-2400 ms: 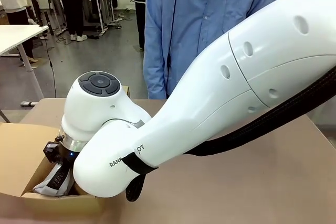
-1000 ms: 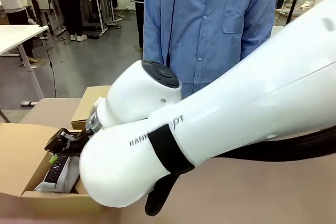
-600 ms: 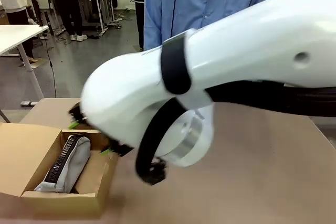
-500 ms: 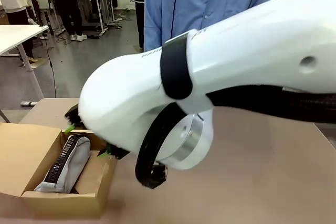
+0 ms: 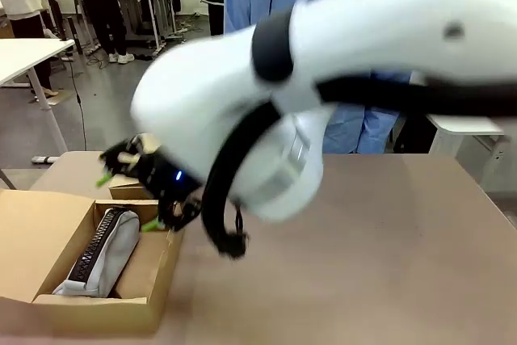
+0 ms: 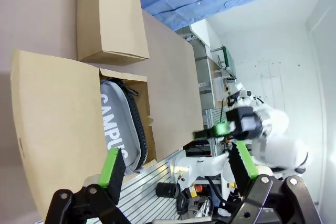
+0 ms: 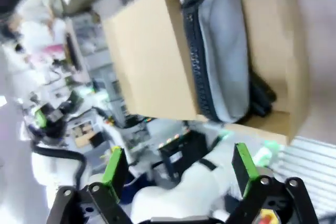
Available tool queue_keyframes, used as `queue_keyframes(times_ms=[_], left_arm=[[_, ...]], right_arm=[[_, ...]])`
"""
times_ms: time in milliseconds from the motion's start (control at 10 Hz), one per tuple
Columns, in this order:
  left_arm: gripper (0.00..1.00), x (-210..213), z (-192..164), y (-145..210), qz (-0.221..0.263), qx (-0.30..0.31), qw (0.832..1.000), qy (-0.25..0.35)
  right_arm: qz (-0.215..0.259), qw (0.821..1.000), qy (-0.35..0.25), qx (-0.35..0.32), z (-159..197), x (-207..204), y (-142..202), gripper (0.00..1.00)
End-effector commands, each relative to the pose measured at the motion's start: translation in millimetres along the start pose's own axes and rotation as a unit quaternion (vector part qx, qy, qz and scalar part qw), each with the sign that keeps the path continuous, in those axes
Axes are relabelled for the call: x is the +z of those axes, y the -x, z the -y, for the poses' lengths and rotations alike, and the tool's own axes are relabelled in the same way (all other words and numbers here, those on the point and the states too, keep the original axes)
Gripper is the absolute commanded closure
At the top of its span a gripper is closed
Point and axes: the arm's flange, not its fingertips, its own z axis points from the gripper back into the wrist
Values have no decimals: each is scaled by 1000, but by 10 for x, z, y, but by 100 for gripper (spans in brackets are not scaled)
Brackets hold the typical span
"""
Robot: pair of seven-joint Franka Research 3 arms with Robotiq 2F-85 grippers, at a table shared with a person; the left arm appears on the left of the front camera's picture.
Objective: Place items inside the box.
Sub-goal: Pick up a Pencil pouch or Stapler and place it inside the Mailer Box closest to the robot.
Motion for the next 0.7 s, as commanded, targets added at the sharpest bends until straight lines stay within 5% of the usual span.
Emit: queue_keyframes(times_ms=[0, 300, 400, 600], left_arm=[[0, 0, 6, -3, 5, -10, 1000, 12], [0, 0, 6, -3, 5, -10, 1000, 12], [0, 0, 6, -3, 5, -10, 1000, 12], [0, 0, 6, -3, 5, -10, 1000, 12]], right_arm=[[-72, 995, -46, -42, 332, 957, -502, 0], [-208, 975, -59, -55, 1071, 1809, -1043, 0], [-238, 966, -99, -12, 1468, 2109, -1094, 0], [-202, 964, -172, 13, 2180, 2667, -963, 0]])
